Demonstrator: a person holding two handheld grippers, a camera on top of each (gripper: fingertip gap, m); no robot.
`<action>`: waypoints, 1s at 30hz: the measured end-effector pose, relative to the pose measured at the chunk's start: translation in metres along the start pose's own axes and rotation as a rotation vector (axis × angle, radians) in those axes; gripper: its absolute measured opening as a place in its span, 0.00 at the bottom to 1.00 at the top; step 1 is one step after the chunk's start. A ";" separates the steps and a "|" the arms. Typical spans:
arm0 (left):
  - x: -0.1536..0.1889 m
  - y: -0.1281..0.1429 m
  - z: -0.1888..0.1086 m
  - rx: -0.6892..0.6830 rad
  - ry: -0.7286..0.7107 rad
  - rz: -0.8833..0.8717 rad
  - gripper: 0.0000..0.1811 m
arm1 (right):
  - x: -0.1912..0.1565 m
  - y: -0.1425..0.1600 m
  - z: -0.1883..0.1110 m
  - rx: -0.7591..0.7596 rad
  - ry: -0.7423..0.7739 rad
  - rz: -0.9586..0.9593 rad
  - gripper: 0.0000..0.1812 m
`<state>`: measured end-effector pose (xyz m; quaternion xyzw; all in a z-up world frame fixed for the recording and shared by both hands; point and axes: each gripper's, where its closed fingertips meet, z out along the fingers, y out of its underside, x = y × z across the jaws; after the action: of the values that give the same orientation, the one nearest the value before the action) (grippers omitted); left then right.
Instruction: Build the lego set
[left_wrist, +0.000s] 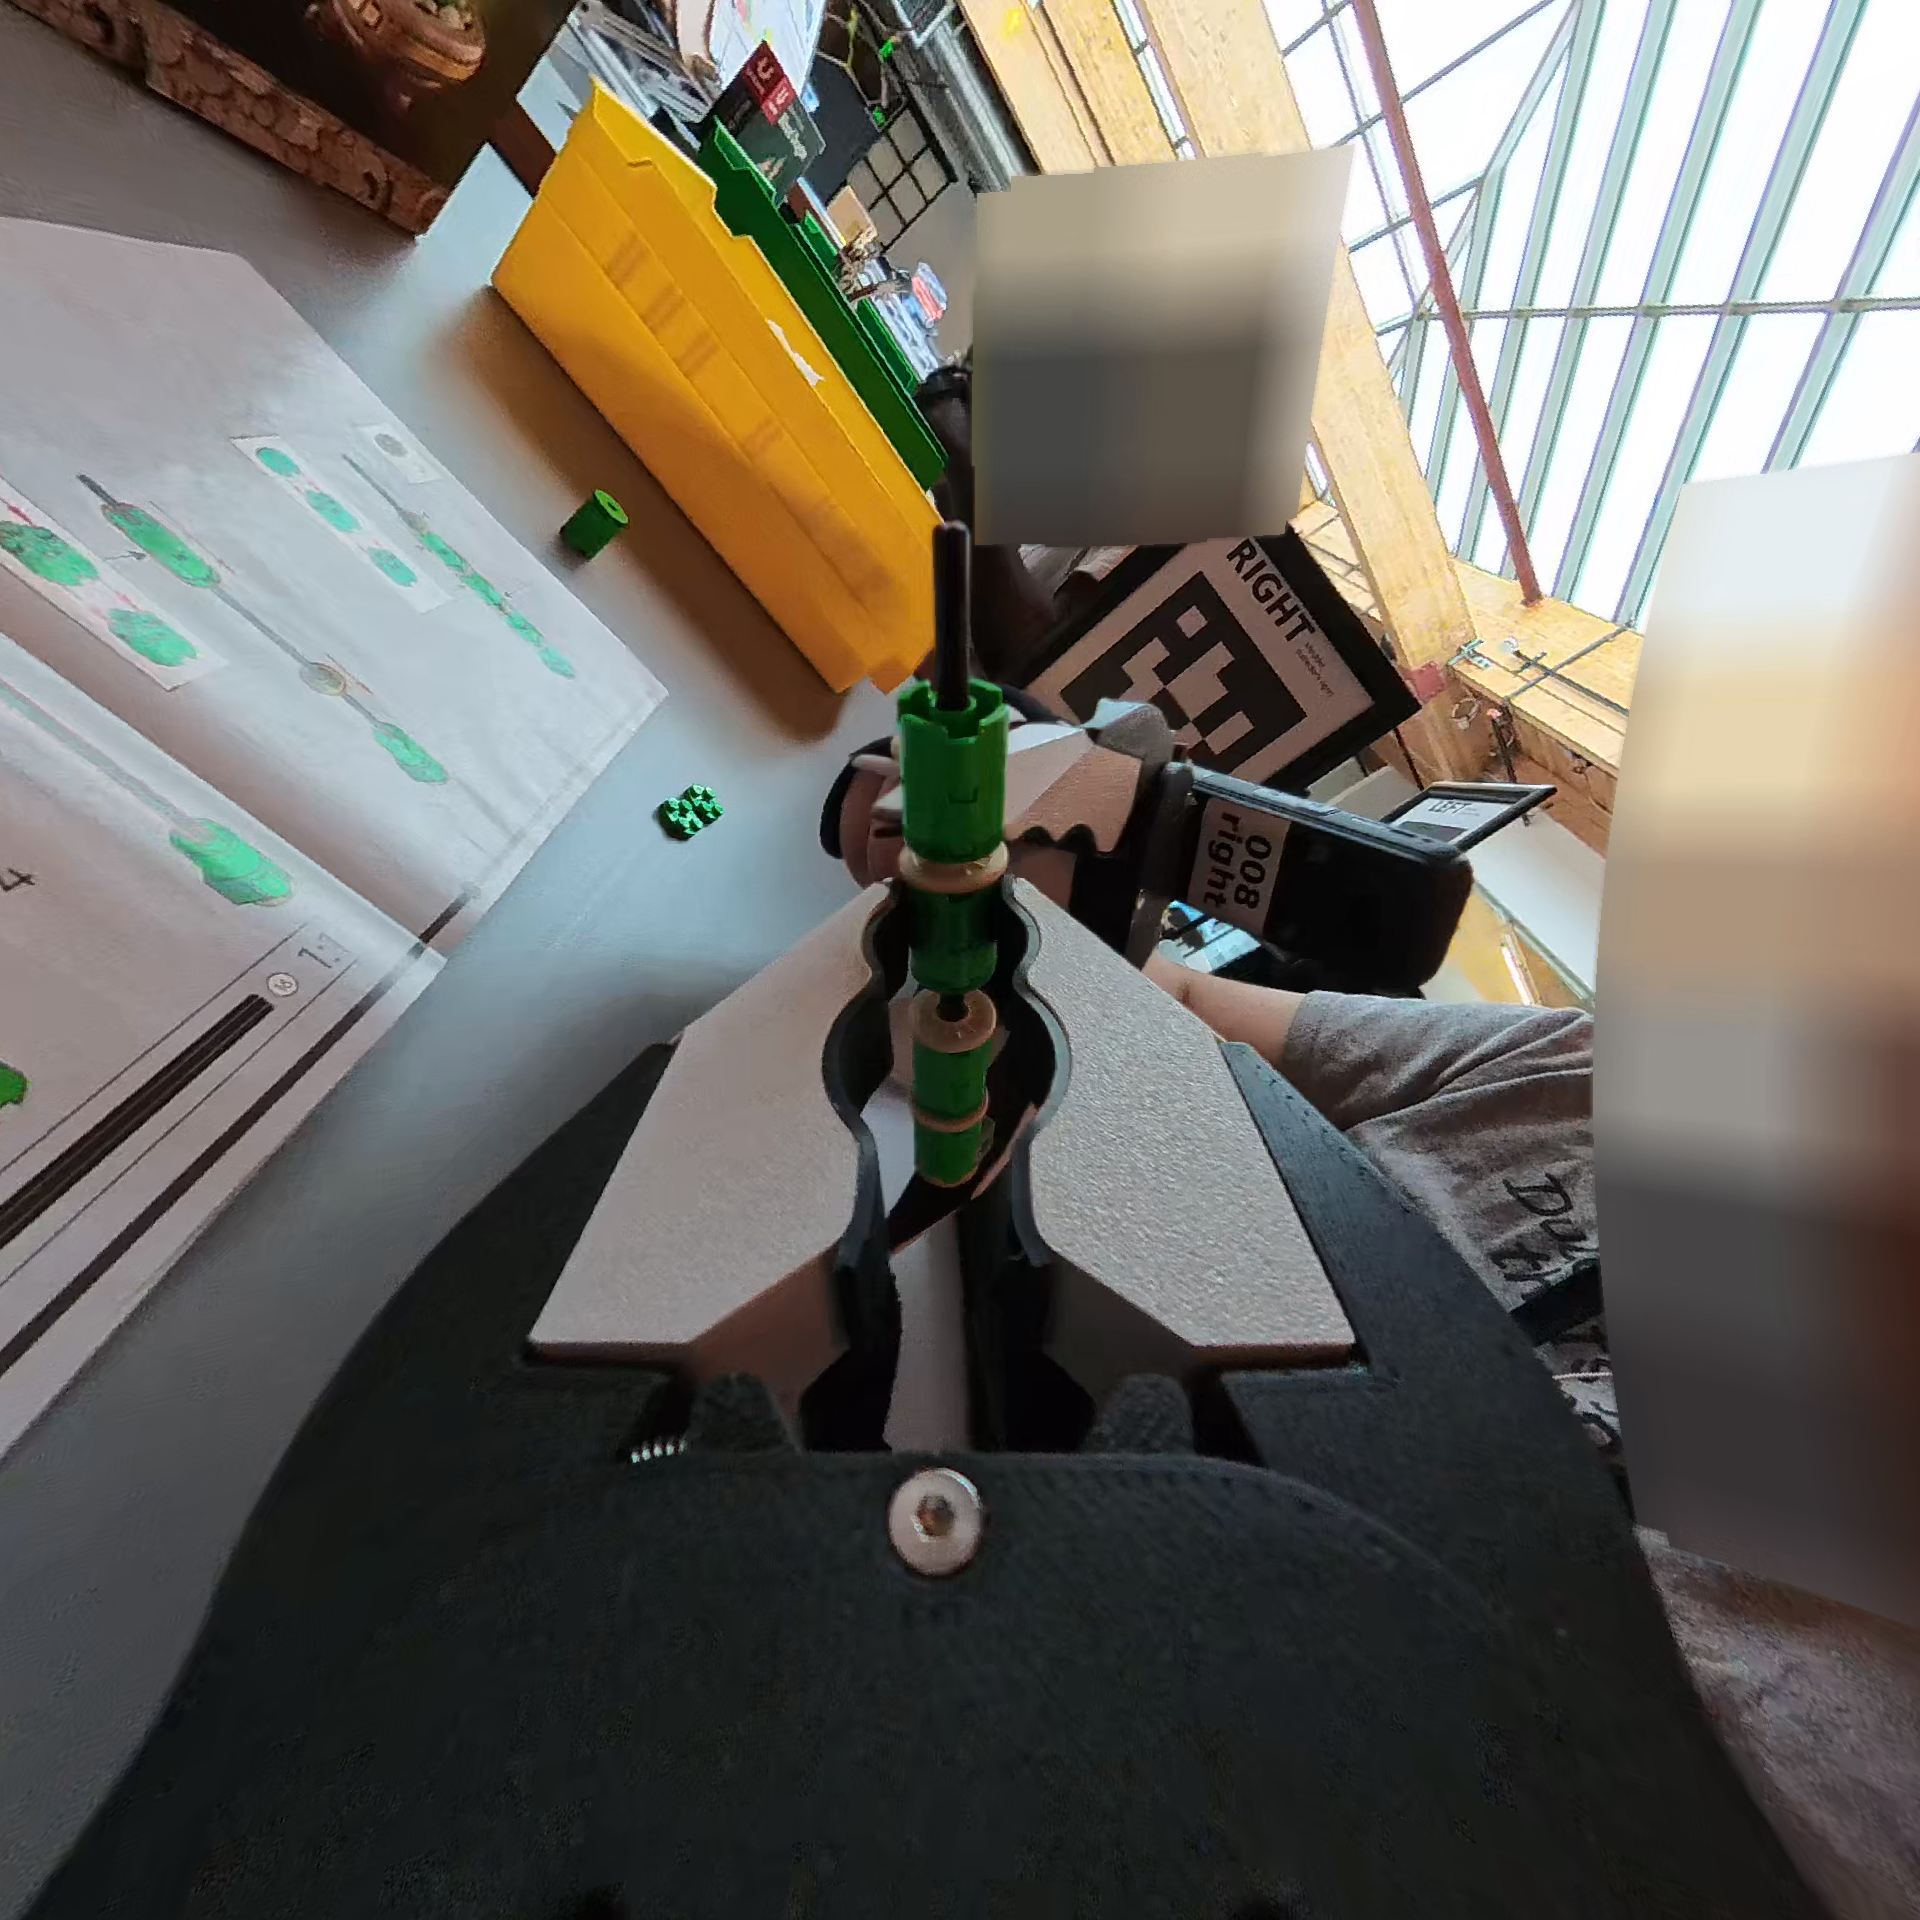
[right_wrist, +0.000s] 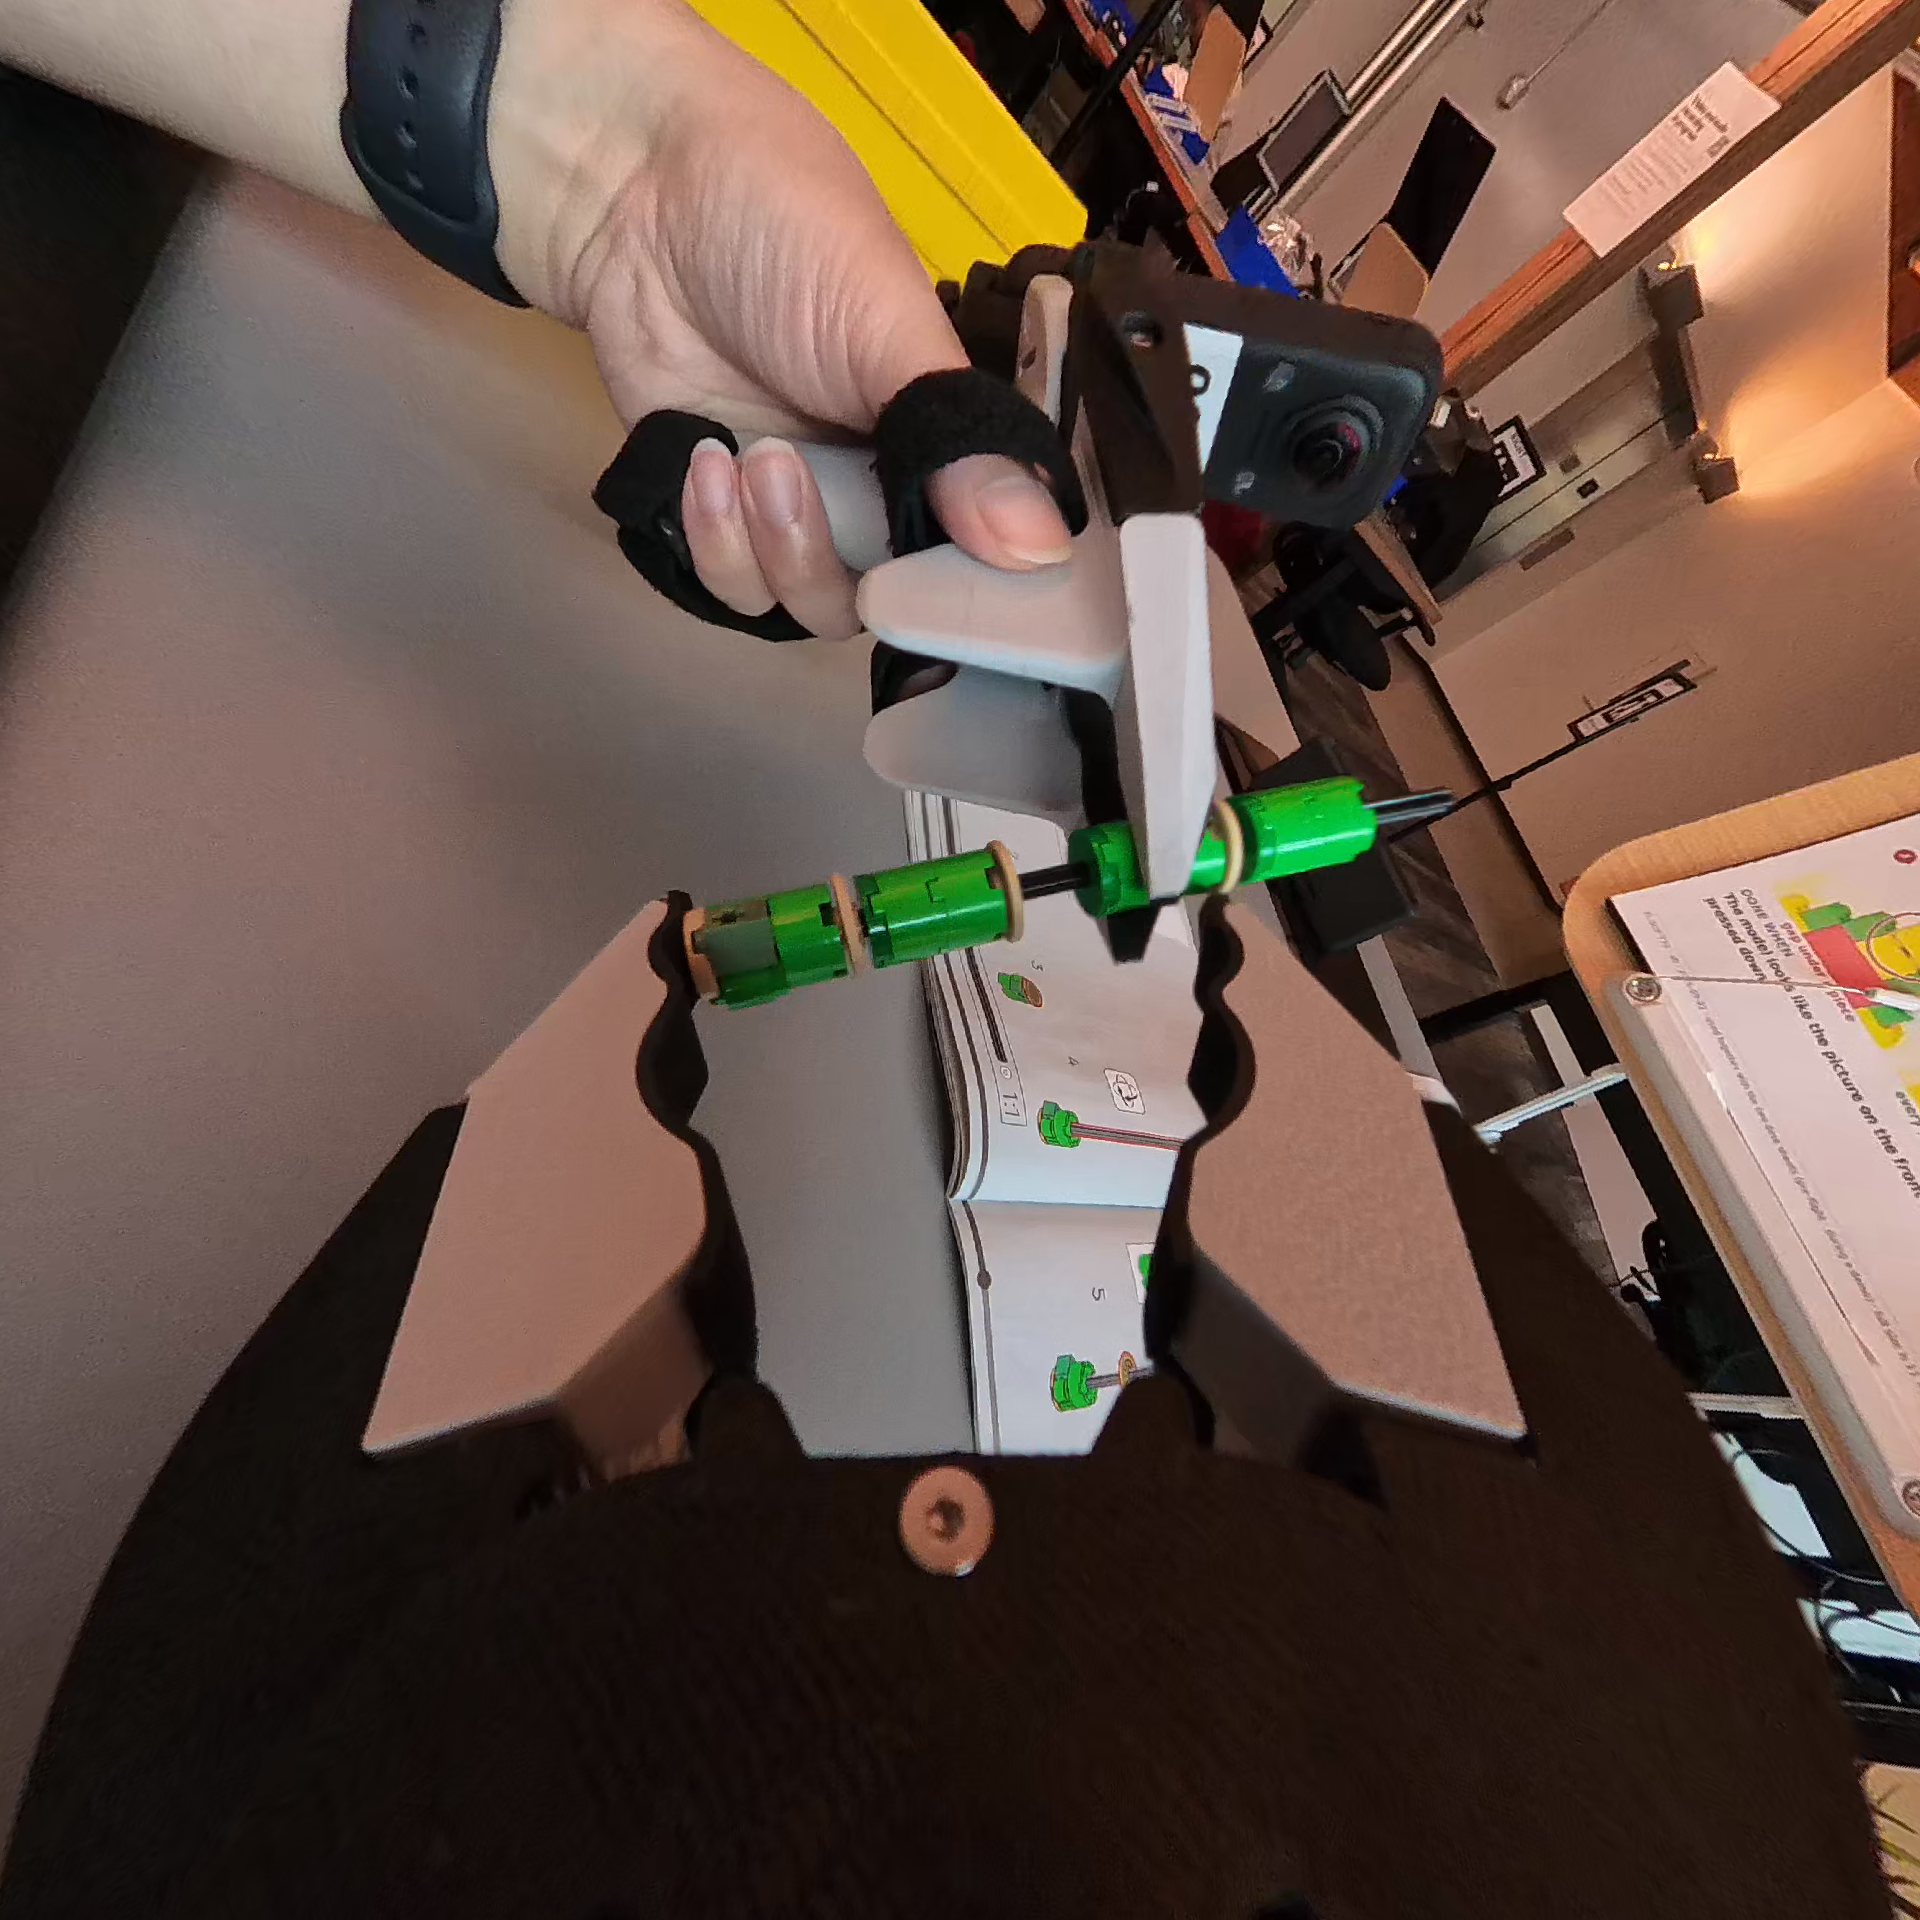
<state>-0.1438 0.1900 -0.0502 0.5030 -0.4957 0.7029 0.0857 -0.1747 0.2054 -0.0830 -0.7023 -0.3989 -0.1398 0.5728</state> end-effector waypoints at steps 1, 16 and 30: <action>0.003 -0.001 0.001 0.008 0.011 0.004 0.07 | -0.001 -0.002 0.000 0.012 -0.005 0.009 0.51; 0.005 -0.007 0.002 0.058 0.027 0.010 0.06 | 0.007 -0.006 -0.001 0.013 0.061 0.056 0.53; 0.009 -0.019 0.008 0.162 0.068 0.026 0.07 | 0.017 -0.008 -0.006 0.046 0.102 0.084 0.46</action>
<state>-0.1319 0.1899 -0.0316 0.4778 -0.4402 0.7584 0.0524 -0.1683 0.2071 -0.0643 -0.6972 -0.3424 -0.1420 0.6137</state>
